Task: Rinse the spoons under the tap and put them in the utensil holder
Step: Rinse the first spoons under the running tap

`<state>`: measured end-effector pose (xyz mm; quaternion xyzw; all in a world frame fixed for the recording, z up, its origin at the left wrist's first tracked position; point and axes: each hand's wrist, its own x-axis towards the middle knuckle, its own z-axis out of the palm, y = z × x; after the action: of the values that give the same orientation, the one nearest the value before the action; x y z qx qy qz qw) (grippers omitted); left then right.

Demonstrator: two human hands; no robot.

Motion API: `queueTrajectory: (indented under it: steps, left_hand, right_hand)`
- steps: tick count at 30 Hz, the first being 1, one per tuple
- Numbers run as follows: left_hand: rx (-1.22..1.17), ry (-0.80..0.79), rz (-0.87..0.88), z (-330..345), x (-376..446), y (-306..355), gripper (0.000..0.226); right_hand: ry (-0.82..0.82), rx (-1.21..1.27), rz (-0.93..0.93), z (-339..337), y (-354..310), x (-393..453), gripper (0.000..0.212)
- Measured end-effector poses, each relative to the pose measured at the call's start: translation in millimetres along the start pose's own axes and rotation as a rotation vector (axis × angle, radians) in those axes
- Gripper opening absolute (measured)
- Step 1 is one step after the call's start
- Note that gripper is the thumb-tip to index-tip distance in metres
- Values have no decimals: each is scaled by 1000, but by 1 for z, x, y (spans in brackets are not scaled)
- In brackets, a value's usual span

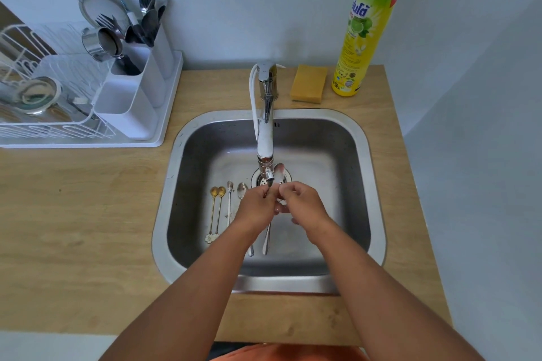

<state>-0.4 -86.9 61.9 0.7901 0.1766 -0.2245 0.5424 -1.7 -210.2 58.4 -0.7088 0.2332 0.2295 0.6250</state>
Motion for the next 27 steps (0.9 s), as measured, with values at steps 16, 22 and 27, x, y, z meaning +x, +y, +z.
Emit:
queueTrajectory:
  steps: [16, 22, 27]
  left_hand:
    - [-100, -118, -155, -2, -36, -38, 35]
    - [-271, -106, -239, -2, -15, -22, 36]
    - [-430, -124, -256, -4, -13, -29, 38]
  right_hand:
    - [21, 90, 163, 7, -10, 25, 11]
    - [-28, 40, 75, 12, -4, 14, 15]
    - [-32, 49, 54, 12, -10, 11, 12]
